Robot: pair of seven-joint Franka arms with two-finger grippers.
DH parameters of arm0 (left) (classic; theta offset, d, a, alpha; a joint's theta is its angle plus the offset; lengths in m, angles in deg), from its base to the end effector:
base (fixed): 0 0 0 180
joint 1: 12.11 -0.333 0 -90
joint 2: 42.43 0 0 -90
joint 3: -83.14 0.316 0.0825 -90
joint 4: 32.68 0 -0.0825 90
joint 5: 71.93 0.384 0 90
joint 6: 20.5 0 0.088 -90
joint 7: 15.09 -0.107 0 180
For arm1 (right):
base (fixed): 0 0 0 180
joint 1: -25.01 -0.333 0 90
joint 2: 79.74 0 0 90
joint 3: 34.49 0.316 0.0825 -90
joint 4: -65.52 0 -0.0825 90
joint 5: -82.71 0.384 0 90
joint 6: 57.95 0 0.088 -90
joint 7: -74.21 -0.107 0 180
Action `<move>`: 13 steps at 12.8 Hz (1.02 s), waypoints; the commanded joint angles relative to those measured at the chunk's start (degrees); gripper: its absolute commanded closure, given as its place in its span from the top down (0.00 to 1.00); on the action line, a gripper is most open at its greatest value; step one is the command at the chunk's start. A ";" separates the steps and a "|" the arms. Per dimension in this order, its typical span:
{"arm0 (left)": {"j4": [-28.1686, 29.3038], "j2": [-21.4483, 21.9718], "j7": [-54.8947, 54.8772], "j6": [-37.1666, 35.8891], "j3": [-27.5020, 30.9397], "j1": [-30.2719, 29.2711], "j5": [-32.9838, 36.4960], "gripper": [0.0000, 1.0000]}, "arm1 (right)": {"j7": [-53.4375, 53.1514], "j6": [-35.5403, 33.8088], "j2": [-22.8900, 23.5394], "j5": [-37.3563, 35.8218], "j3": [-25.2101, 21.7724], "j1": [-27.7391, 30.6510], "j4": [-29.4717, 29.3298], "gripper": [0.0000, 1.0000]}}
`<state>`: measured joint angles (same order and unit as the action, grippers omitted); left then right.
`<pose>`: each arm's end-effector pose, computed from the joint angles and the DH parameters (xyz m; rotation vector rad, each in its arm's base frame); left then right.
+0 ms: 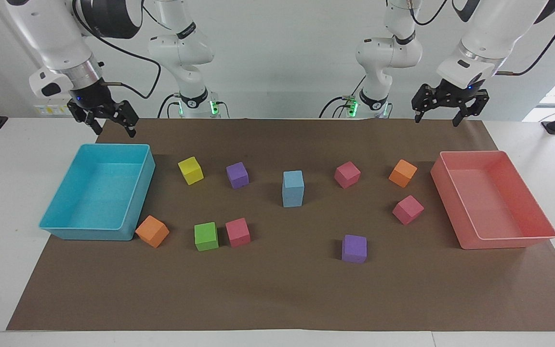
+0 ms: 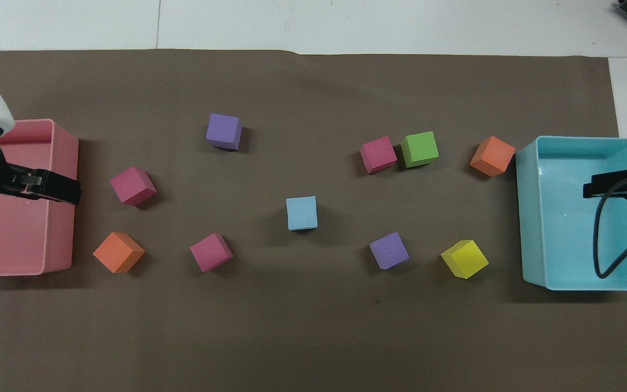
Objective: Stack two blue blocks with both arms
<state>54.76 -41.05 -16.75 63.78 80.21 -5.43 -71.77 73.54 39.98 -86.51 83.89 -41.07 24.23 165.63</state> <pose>0.5294 -0.0897 0.6499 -3.1200 0.3074 0.0482 0.5265 -0.0550 0.6165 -3.1035 0.1782 -0.1256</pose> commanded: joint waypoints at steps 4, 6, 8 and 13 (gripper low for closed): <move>1.59 1.34 0.61 0.72 0.20 -0.88 -0.69 1.00 | 2.34 -7.74 0.79 -4.69 0.86 -0.97 -10.19 1.00; 1.68 1.34 0.61 0.54 0.21 -0.88 -0.69 1.00 | 1.82 -9.59 1.05 -3.47 1.56 -0.97 -11.52 1.00; 1.68 1.34 0.61 0.72 0.21 -0.88 -0.69 1.00 | -0.46 -12.65 0.79 -2.68 2.97 -0.88 -10.65 1.00; 1.77 1.35 0.09 1.06 0.29 -1.40 -1.31 1.00 | 0.94 -12.67 0.61 -2.67 3.94 -0.79 -10.47 1.00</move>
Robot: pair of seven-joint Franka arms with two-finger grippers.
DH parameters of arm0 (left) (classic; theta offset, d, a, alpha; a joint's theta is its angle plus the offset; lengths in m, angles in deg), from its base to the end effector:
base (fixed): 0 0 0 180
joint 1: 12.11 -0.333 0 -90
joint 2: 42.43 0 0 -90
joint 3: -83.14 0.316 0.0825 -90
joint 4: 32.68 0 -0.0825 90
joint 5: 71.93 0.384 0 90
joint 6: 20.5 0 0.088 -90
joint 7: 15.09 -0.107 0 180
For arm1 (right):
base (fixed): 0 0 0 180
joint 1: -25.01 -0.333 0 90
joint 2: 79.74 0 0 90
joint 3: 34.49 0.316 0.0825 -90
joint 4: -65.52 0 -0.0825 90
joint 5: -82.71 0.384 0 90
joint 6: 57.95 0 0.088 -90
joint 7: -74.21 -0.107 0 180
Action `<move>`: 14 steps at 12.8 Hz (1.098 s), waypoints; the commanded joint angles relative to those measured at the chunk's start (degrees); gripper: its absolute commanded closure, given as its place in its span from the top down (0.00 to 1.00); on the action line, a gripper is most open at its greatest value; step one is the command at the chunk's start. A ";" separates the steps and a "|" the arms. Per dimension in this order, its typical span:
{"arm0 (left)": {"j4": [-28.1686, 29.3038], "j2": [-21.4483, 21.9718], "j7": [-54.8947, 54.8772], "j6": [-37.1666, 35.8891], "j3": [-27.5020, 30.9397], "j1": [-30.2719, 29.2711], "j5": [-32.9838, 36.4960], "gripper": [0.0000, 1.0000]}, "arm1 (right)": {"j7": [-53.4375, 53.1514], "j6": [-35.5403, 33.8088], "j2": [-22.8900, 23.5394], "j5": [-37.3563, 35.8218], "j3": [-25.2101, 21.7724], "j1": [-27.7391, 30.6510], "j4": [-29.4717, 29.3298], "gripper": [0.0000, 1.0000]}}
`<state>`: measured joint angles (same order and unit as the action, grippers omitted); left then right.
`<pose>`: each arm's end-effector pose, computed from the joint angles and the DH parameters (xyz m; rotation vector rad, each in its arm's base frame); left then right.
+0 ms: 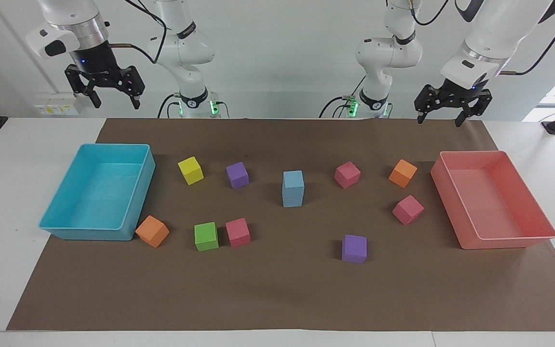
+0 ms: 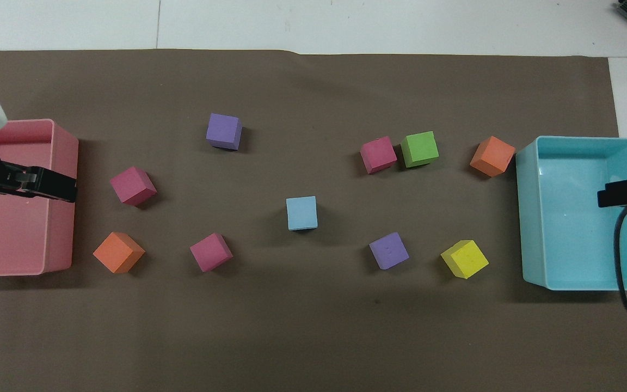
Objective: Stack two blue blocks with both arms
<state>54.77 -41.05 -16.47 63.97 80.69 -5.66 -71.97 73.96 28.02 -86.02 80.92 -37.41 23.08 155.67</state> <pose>0.5308 -0.0835 0.6501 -3.1265 0.2813 0.0437 0.5122 -0.0141 0.6754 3.1151 -0.0377 0.0566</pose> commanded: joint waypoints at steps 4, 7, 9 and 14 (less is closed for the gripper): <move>2.02 1.52 -0.29 1.05 -0.19 -1.27 -1.90 1.00 | 0.34 -1.32 0.04 0.38 0.28 0.26 -0.33 1.00; 2.02 1.52 -0.29 0.96 -0.10 -1.27 -1.90 1.00 | 0.34 -1.41 -0.49 0.46 0.28 0.35 0.29 1.00; 2.02 1.43 -0.47 1.05 -0.18 -1.18 -1.90 1.00 | 0.34 -1.50 -0.84 0.55 0.28 0.35 0.99 1.00; 2.02 1.43 -0.47 0.96 -0.19 -1.09 -1.90 1.00 | 0.34 -1.50 -1.37 0.64 0.19 0.35 1.61 1.00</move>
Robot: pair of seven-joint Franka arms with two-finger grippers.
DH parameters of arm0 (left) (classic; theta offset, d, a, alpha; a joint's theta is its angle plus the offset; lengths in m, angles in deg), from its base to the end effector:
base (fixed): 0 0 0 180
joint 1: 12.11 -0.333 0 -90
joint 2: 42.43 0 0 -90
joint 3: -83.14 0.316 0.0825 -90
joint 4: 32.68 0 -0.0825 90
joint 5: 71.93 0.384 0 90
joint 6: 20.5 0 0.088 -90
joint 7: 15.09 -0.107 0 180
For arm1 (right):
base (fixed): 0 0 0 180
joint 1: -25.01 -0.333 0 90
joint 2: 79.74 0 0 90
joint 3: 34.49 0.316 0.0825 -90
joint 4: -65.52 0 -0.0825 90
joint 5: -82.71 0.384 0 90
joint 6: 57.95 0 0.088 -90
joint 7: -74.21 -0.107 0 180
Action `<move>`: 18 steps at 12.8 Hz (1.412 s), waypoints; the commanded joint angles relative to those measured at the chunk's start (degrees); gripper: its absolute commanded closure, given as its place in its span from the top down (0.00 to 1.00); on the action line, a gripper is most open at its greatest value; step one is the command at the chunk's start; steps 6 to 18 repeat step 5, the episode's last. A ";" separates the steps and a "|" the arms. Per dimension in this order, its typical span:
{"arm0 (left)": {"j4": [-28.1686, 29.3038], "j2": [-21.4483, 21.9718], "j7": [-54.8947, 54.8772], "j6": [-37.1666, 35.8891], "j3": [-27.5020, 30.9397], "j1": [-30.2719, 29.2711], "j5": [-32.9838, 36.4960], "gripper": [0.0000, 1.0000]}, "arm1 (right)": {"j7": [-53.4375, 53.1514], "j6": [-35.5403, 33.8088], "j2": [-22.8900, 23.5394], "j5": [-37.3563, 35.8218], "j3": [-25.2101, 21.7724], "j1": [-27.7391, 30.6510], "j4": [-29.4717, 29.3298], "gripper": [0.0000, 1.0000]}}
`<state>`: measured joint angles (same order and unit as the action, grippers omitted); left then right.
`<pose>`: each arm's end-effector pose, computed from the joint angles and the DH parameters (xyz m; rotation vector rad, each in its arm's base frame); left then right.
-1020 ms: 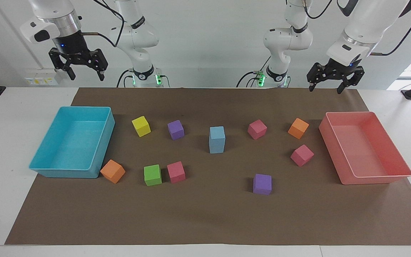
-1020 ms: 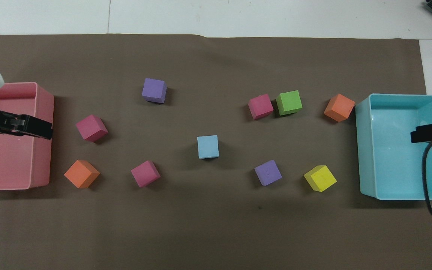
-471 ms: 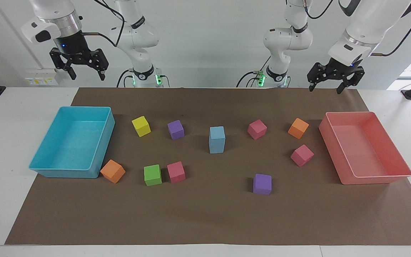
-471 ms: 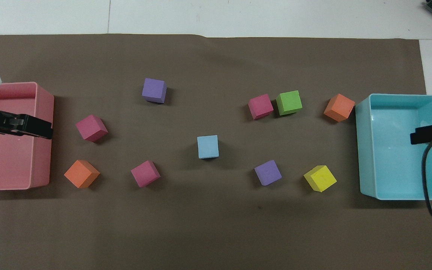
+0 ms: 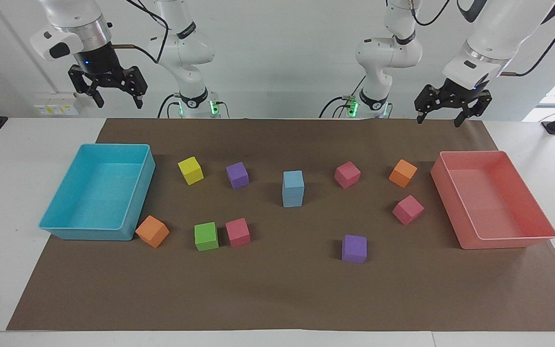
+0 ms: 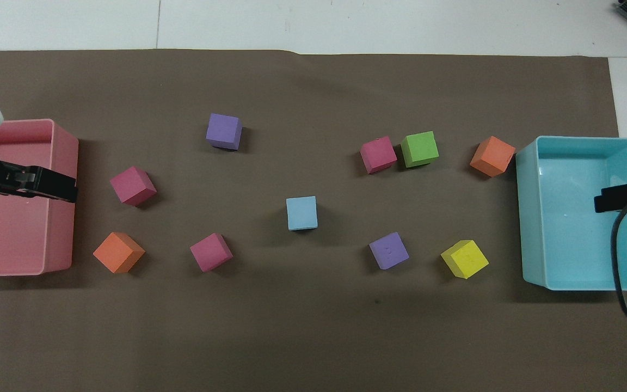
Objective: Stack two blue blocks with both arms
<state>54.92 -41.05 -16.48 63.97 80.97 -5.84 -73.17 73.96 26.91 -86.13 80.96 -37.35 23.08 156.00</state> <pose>0.5311 -0.0816 0.6489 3.1107 -0.2702 -0.0496 0.5096 -0.0135 0.6720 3.1164 -0.0362 0.0205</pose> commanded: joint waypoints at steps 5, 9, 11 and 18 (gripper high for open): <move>1.79 1.43 -0.02 0.96 -0.46 -0.91 -0.70 1.00 | 0.16 -0.66 -1.17 0.52 0.13 0.35 1.10 1.00; 1.79 1.43 -0.02 0.96 -0.46 -0.91 -0.70 1.00 | 0.16 -0.66 -1.17 0.52 0.13 0.35 1.10 1.00; 1.79 1.43 -0.02 0.96 -0.46 -0.91 -0.70 1.00 | 0.16 -0.66 -1.17 0.52 0.13 0.35 1.10 1.00; 1.79 1.43 -0.02 0.96 -0.46 -0.91 -0.70 1.00 | 0.16 -0.66 -1.17 0.52 0.13 0.35 1.10 1.00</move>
